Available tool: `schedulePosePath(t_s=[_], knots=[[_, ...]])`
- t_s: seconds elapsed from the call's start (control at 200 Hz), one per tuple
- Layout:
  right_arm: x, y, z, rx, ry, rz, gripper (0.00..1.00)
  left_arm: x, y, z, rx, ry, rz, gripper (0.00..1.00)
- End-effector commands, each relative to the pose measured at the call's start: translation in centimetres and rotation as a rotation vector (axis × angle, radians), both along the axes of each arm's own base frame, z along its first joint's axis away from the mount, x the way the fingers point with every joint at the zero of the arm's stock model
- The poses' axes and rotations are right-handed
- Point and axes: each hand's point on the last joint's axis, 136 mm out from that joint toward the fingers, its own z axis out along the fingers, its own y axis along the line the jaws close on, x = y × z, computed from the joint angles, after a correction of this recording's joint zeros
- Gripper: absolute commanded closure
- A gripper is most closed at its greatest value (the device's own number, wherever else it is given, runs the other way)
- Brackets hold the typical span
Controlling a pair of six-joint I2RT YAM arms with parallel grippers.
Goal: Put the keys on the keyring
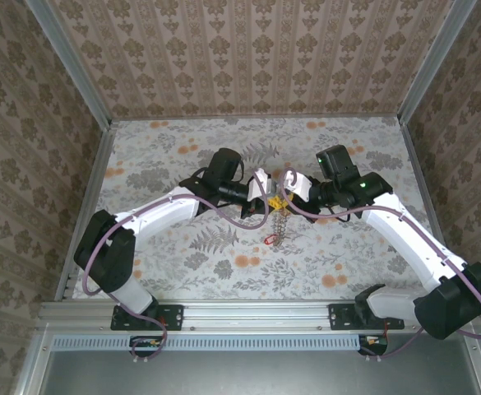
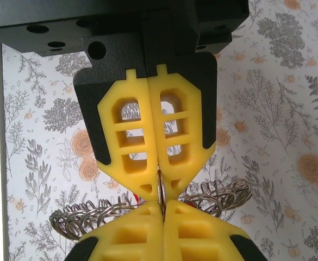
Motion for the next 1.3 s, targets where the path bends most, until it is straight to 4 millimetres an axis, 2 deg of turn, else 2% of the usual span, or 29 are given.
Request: schedulePosePath(t_s=[0.0,0.22,0.41,0.565,0.68,0.74,0.865,0.995,1.295], knots=[[-0.9,1.1,0.9,0.091,-0.028,0.045,0.91,-0.1,-0.2,2.8,-0.114,-0.033,-0.031,1.00],[-0.8,0.9,0.2,0.187,0.010,0.036,0.87,-0.7,0.0,4.4,-0.200,-0.018,-0.068,1.00],[-0.3,0.9,0.6,0.286,0.011,0.044,0.85,-0.8,0.1,4.9,-0.229,-0.001,-0.085,1.00],[0.3,0.6,0.6,0.303,0.013,0.023,0.95,-0.7,0.1,5.2,-0.249,0.004,-0.088,1.00],[0.4,0.5,1.2,0.298,0.002,0.019,1.00,-0.3,0.0,4.4,-0.202,-0.001,-0.061,1.00],[0.4,0.4,1.5,0.285,-0.007,0.021,1.00,-0.1,0.1,3.8,-0.165,-0.008,-0.044,0.92],[0.5,0.1,1.5,0.222,-0.025,0.010,1.00,0.4,0.2,2.8,-0.099,-0.045,-0.002,0.85],[0.3,-0.1,1.3,0.166,-0.016,0.008,1.00,0.9,0.5,2.0,-0.039,-0.082,0.024,0.83],[-0.2,0.4,1.9,0.139,-0.024,0.030,1.00,0.6,0.1,2.3,-0.043,-0.084,-0.003,0.85]])
